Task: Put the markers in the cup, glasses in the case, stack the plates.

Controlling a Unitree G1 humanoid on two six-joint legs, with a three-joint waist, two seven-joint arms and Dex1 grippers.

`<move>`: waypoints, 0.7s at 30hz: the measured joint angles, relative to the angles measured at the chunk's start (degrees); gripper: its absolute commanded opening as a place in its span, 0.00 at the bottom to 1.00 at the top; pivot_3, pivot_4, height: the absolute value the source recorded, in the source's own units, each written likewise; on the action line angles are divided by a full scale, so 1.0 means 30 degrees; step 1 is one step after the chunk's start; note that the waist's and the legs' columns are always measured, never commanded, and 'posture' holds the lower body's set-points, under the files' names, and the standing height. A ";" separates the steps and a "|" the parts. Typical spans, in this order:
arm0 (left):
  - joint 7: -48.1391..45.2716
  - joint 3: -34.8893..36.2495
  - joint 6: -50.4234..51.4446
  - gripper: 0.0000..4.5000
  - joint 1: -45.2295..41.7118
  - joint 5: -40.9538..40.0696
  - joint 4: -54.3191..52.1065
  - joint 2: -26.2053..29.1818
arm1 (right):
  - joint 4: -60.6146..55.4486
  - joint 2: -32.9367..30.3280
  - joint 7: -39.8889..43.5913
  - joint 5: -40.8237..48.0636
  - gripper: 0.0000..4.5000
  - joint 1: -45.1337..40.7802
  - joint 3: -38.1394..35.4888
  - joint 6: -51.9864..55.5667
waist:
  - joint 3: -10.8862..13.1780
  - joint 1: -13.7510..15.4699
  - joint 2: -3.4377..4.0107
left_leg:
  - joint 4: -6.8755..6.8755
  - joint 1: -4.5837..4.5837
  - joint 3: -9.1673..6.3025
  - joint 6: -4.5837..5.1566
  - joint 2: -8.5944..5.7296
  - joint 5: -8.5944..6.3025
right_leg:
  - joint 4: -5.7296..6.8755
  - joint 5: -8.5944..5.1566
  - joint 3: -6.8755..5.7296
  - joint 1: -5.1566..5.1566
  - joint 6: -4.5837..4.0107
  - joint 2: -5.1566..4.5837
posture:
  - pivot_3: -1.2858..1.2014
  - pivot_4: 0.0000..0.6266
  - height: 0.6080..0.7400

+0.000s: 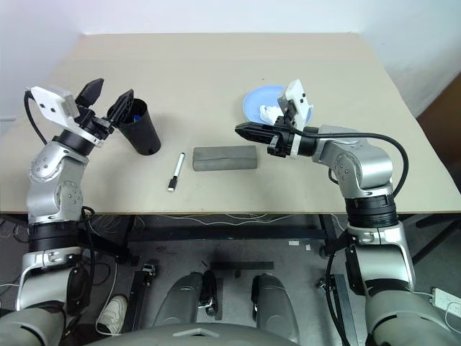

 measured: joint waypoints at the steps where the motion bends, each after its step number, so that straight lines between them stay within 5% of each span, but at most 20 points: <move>1: -0.0124 0.0019 0.0669 0.88 0.0279 -0.0376 -0.0522 0.0185 | 0.0019 0.0000 0.0002 0.0001 0.01 -0.0014 0.0002 0.0004 | 0.0000 -0.0013 0.0000 | 0.0000 0.0000 0.0000 0.0000 0.0001 0.0000 | 0.0000 0.0000 0.0000 -0.0001 0.0000 0.0000 | 0.52 0.24 0.77; 13: -0.0748 0.0346 1.1980 0.88 0.2213 -0.7122 -0.8361 0.4707 | 0.2096 -0.0355 0.0793 -0.0426 0.01 -0.1268 0.0329 0.0132 | 0.0004 -0.0032 0.0001 | -0.0007 0.0003 -0.0005 -0.0027 0.0001 -0.0016 | -0.0016 -0.0004 0.0008 -0.0001 -0.0005 -0.0007 | 0.52 0.24 0.77; 21: 0.1976 0.0721 1.6362 0.88 0.3821 -0.8164 -1.1380 0.6319 | 0.3397 -0.0989 0.1466 -0.0970 0.01 -0.1813 0.0385 -0.0189 | 0.0018 -0.0037 -0.0004 | -0.0022 0.0001 -0.0005 -0.0037 0.0004 -0.0021 | -0.0029 -0.0006 0.0025 -0.0010 -0.0008 -0.0007 | 0.52 0.24 0.77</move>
